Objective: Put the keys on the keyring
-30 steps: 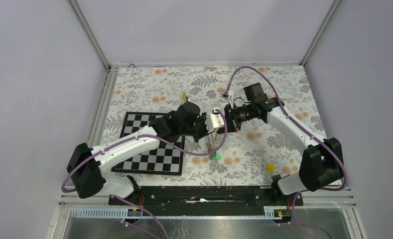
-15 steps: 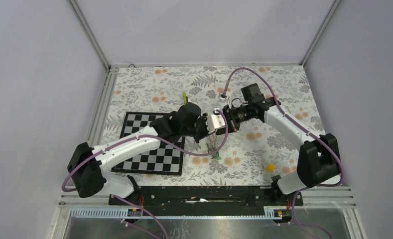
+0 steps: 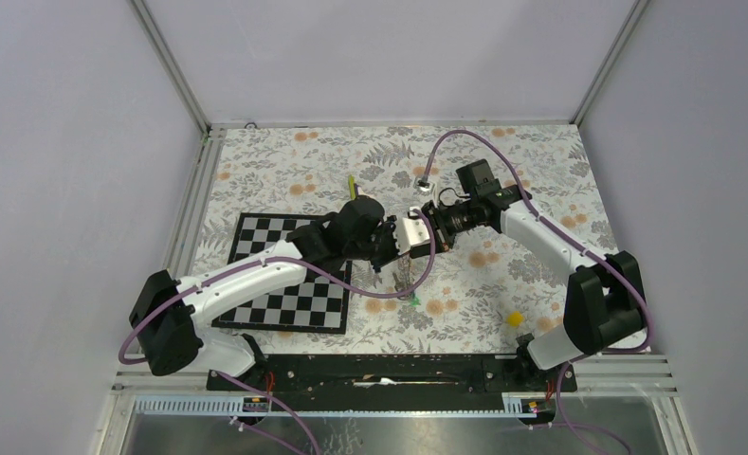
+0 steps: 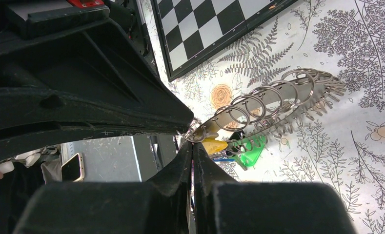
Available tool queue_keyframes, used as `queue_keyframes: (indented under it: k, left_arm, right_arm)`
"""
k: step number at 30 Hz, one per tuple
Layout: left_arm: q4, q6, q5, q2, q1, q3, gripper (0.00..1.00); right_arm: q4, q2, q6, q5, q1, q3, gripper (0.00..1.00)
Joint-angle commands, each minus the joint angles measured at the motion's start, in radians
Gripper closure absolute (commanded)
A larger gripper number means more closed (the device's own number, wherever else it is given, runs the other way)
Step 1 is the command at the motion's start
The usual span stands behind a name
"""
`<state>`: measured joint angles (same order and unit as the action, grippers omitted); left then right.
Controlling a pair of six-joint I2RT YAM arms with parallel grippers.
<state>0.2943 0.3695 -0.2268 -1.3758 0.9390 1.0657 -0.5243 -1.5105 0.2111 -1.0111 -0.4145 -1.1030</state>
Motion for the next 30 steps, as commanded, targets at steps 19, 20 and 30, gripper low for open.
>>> queue_keyframes:
  k: [19,20,30]
  left_arm:
    - [-0.057,0.062,-0.035,0.063,0.019,-0.012,1.00]
    - [-0.054,0.064,-0.036,0.065,0.019,-0.014,1.00]
    - [-0.033,0.079,-0.083,0.072,0.023,-0.015,1.00]
  right_arm:
    - [0.033,-0.031,-0.035,0.014,0.006,-0.029,1.00]
    - [0.034,-0.031,-0.035,0.014,0.009,-0.028,1.00]
    - [0.033,-0.049,-0.039,0.012,0.026,-0.028,1.00]
